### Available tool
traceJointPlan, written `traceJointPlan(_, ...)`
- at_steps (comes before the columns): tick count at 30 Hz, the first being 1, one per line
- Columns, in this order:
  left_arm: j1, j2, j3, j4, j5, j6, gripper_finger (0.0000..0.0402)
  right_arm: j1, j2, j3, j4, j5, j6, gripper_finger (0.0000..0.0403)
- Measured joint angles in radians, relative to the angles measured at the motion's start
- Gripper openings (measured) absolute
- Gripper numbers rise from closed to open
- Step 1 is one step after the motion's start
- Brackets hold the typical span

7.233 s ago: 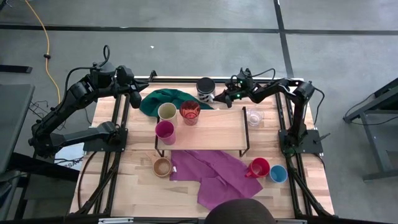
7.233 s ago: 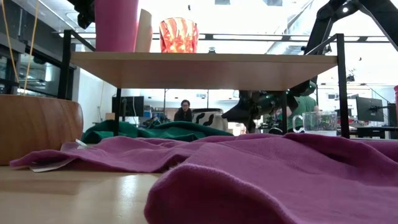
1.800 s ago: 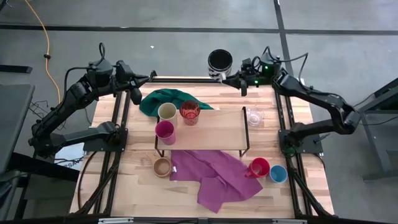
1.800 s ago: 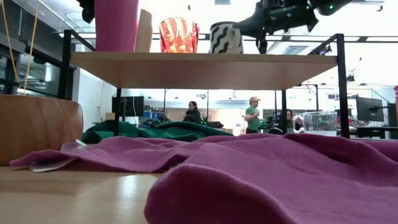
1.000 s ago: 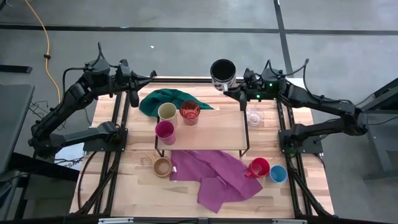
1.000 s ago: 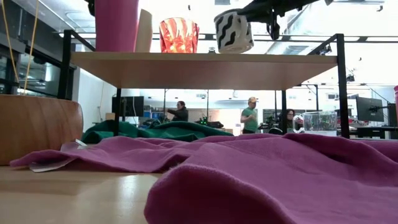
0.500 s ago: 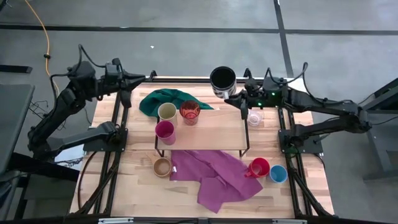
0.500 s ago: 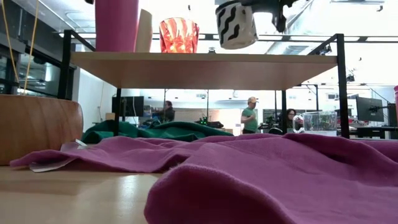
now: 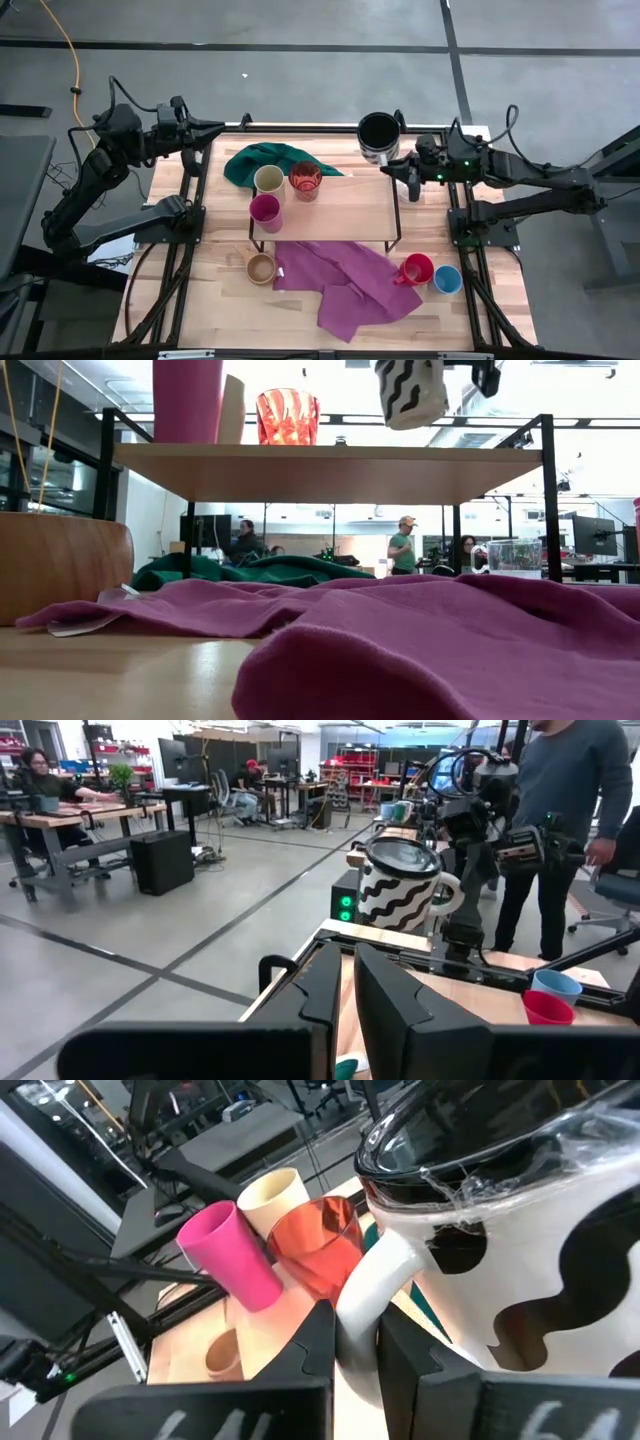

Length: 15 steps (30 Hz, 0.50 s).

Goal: Stack small to large cups/mugs on shelf
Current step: Put the white mug on the shelf

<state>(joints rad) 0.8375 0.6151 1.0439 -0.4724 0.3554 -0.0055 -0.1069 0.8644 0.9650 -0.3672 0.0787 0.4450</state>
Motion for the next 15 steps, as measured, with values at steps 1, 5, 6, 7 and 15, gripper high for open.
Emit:
traceJointPlan(1,0.0,0.0,0.0,0.0,0.0,0.0,0.0024,0.013,-0.004,0.0,-0.01,0.01,0.0,0.0014)
traceJointPlan(5,0.0,0.003,0.0,-0.002,-0.002,-0.002,0.0024,0.065,-0.019,0.0,-0.028,0.061,0.003,0.0014)
traceJointPlan(6,0.0,0.003,0.0,-0.002,-0.002,-0.003,0.0024,0.078,-0.023,0.0,-0.031,0.074,0.003,0.0014)
traceJointPlan(7,0.0,0.002,0.0,-0.002,-0.003,-0.003,0.0024,0.089,-0.026,0.0,-0.036,0.084,0.005,0.0014)
traceJointPlan(15,0.0,0.002,0.0,-0.012,-0.007,-0.018,0.0024,0.159,-0.077,-0.001,-0.063,0.16,0.01,0.0014)
